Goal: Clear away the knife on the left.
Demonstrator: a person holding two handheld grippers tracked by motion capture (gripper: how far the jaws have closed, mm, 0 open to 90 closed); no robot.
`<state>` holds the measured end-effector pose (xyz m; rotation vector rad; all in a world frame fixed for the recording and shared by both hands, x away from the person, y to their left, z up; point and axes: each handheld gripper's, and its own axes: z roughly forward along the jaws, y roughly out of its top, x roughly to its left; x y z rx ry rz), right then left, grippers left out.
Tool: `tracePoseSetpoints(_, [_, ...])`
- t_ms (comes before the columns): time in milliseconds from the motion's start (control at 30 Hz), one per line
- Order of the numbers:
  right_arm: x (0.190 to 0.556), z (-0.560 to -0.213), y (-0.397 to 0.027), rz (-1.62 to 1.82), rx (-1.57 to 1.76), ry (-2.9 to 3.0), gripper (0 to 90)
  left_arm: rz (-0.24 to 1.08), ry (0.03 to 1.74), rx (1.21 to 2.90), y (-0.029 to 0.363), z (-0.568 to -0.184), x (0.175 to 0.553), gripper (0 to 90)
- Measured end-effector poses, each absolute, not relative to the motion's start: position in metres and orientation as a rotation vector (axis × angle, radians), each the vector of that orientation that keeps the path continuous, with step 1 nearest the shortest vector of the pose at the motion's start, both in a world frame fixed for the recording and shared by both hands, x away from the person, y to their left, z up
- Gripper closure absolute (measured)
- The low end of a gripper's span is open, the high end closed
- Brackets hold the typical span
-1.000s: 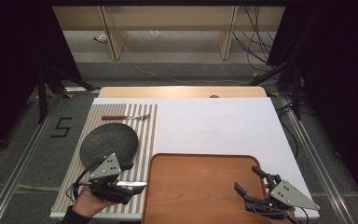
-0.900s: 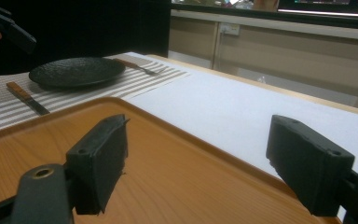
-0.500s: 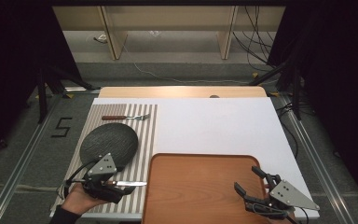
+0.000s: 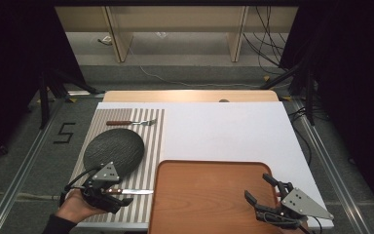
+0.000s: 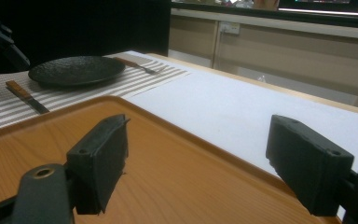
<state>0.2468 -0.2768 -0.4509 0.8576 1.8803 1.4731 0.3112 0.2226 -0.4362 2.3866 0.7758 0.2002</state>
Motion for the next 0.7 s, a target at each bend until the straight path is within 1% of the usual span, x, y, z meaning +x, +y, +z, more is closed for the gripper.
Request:
tracePoseSetpoints(367, [0.246, -0.451, -0.277, 1.478, 0.851, 1.887, 21.8, 0.215, 0.833, 2.466, 0.227, -0.448, 0.317, 21.3])
tracePoseSetpoints(500, [0.246, -0.451, -0.277, 1.480, 0.850, 1.887, 21.8, 0.215, 0.838, 2.483, 0.234, -0.450, 0.319, 24.4])
tracePoseSetpoints(700, [0.246, -0.451, -0.276, 1.478, 0.849, 1.889, 21.9, 0.212, 0.846, 2.520, 0.234, -0.456, 0.321, 26.1])
